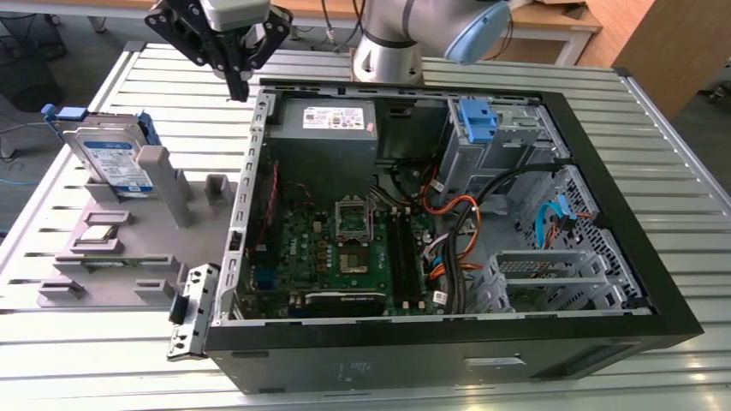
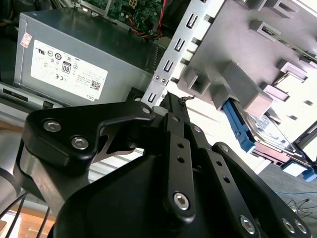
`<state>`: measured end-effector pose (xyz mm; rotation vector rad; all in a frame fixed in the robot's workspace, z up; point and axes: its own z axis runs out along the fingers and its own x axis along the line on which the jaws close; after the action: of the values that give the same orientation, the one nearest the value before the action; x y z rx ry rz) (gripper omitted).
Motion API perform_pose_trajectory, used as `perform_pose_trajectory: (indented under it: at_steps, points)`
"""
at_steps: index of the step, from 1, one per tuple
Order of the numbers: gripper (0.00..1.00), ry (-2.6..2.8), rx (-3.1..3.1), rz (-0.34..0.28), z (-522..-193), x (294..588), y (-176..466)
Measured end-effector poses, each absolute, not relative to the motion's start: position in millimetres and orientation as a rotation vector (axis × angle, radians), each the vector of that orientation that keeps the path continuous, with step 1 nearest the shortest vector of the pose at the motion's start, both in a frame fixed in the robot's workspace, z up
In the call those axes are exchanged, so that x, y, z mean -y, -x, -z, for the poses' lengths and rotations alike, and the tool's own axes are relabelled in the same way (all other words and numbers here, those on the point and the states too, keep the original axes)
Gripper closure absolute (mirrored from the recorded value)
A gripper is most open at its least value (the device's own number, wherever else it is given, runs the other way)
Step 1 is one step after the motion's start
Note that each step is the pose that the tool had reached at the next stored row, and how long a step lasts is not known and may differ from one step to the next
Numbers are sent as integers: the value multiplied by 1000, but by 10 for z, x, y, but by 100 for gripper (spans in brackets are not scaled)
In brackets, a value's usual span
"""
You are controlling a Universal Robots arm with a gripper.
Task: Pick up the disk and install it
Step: 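Reach for the disk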
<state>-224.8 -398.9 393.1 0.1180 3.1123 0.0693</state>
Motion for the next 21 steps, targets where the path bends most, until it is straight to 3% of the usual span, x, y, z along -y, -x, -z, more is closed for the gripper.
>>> perform_pose_trajectory:
  at_steps: [21]
  points:
    - [90, -118, -3112, -69, -3926, 3989, 2494]
